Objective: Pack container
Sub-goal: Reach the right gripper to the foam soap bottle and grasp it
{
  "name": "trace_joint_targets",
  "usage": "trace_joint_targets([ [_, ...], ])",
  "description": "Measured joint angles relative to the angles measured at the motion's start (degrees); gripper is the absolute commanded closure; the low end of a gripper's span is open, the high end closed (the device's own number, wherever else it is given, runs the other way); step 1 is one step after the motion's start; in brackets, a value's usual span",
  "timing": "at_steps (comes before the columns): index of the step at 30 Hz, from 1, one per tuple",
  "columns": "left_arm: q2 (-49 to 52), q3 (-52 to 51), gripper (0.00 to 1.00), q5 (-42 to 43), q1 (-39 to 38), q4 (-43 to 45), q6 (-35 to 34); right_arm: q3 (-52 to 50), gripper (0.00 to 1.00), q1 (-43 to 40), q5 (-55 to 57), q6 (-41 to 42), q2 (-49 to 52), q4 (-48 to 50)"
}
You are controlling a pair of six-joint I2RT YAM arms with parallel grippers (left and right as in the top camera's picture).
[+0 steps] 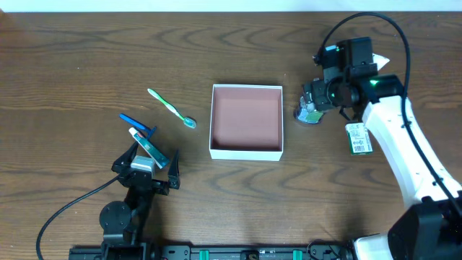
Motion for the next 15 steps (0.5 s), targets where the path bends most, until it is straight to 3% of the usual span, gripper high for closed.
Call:
trace_joint_targets([
  [7,0.0,0.0,0.02,0.0,0.0,0.0,0.0,0.0,0.24,0.1,2.4,2.8,0.4,2.1],
  [15,0.0,0.0,0.02,0.0,0.0,0.0,0.0,0.0,0.25,0.1,2.5,4.0,3.2,2.3],
])
